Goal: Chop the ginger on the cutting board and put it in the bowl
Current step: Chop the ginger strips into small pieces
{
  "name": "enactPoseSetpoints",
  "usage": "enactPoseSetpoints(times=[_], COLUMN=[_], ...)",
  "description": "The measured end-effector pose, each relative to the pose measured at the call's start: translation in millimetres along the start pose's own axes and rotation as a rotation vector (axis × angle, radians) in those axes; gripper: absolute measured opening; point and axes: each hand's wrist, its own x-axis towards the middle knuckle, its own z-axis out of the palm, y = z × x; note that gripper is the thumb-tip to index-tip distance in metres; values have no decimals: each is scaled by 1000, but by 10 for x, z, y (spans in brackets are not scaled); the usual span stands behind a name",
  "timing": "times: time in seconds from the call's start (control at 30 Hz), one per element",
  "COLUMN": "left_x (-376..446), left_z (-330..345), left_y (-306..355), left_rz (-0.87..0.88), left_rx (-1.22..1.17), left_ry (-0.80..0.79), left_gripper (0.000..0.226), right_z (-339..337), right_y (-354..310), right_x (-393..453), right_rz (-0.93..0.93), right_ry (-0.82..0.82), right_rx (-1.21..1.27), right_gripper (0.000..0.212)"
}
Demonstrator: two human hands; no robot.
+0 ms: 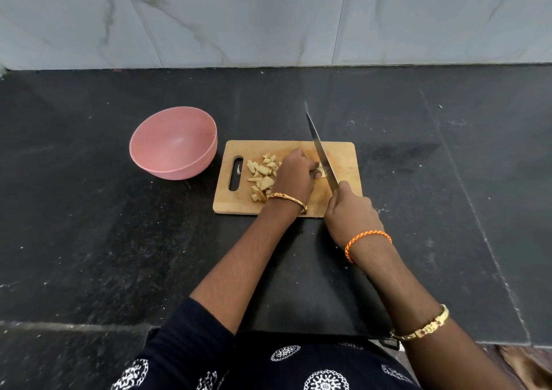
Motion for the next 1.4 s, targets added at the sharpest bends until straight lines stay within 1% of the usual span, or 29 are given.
enactPoseSetpoints(times=[0.1, 0.2, 0.27, 0.33, 0.4, 0.47, 0.57, 0.67, 0.87, 1.0, 1.13, 1.27, 1.4], left_x=[-11, -6, -7, -4, -2, 16, 43, 53, -3, 12, 22, 10, -6], left_z=[4, 6, -9, -24, -42, -65, -100, -97, -60, -67, -57, -41, -46], left_y=[8, -3, 3, 3, -2, -18, -14, 10, 32, 30, 25, 15, 9], left_rz=[18, 18, 10, -7, -37, -67, -99, -101, -110, -117, -103, -98, -121], left_rx=[8, -7, -18, -39, -67, -99, -113, -62, -38, -46, -36, -81, -134], left_ry=[11, 20, 23, 39, 51, 46, -8, -70, 31, 34, 26, 72, 142], left_gripper=[23, 21, 20, 19, 18, 19, 24, 27, 21, 20, 17, 16, 17], right_z=[-37, -63, -78, -110, -113, -91, -62, -34, 34, 23, -2, -38, -81], right_y=[-35, 23, 104, 225, 356, 413, 374, 288, 158, 132, 115, 111, 264], right_x=[20, -56, -163, -280, -417, -553, -531, -295, -50, -5, 79, 52, -205], right_rz=[12, 21, 36, 48, 43, 9, -25, -51, -82, -88, -55, -15, 1], right_ry=[-72, -114, -133, -154, -134, -73, 16, 45, 39, 21, -47, -99, -154], right_rx=[-41, -51, -42, -4, 110, 250, 335, 310, 269, 224, 130, 55, 46], right_gripper=[22, 18, 15, 18, 23, 25, 31, 30, 25, 24, 29, 29, 28])
